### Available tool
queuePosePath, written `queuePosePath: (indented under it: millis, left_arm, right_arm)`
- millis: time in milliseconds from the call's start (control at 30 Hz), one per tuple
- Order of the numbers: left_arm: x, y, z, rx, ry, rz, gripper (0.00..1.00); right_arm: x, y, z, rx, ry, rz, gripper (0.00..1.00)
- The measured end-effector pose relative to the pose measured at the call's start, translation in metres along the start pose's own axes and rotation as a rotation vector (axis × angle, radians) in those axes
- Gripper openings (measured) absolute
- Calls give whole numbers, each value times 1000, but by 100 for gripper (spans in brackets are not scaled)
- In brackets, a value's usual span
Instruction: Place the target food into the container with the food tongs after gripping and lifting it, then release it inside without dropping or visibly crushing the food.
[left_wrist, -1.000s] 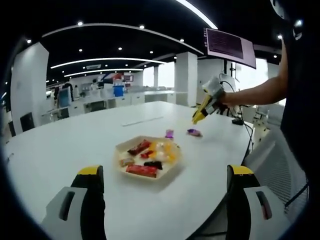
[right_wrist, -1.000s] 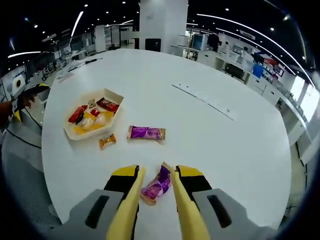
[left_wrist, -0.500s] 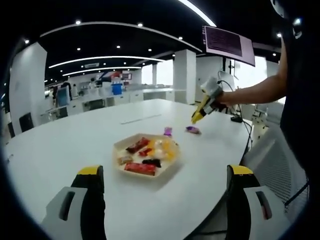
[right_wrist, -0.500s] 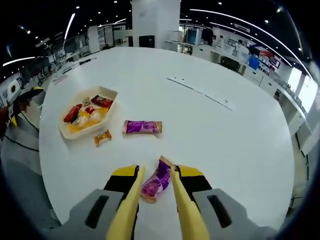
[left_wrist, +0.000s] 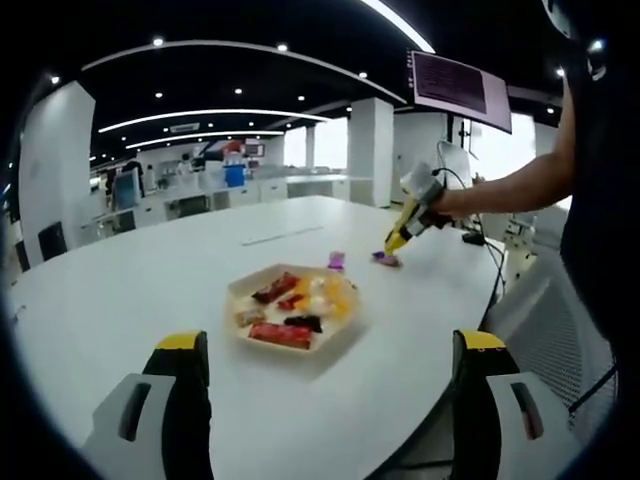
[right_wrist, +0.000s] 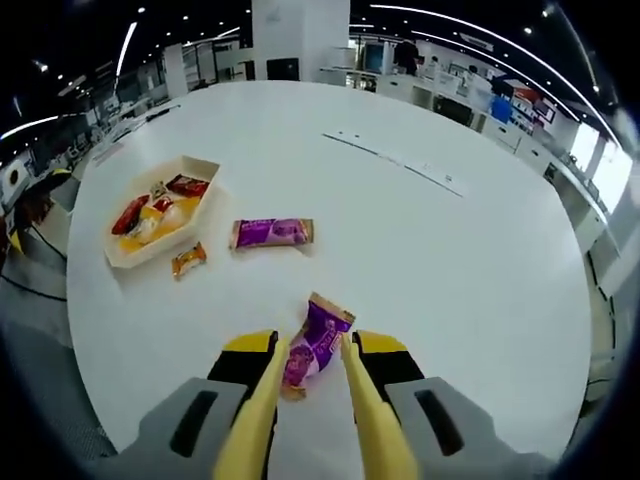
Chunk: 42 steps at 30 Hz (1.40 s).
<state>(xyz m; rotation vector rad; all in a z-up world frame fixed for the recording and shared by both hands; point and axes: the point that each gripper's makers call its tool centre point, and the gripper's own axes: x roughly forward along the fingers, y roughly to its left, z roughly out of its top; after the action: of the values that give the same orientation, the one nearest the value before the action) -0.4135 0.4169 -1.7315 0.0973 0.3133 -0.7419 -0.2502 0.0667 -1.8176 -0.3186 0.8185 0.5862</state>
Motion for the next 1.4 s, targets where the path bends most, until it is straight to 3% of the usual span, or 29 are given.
queuePosePath:
  millis: [300, 467, 667, 933, 1033, 1233, 1400]
  left_arm:
    - [0, 1, -2, 0, 11, 0, 97]
    - [0, 1, -3, 0, 14, 3, 97]
    - [0, 1, -4, -1, 19, 2, 96]
    - [0, 1, -5, 1, 24, 3, 96]
    - [0, 2, -4, -1, 22, 5, 95]
    - [0, 3, -4, -2, 21, 7, 95]
    - [0, 2, -4, -3, 21, 5, 95]
  right_arm:
    - [10, 0, -7, 56, 26, 1, 29]
    - [13, 2, -11, 45, 32, 11, 29]
    - [14, 0, -4, 10, 17, 22, 29]
    - [23, 0, -2, -13, 46, 59, 29]
    - [22, -1, -5, -113, 80, 63, 26]
    - [23, 7, -5, -161, 62, 65, 21]
    - [23, 5, -5, -155, 63, 64, 21]
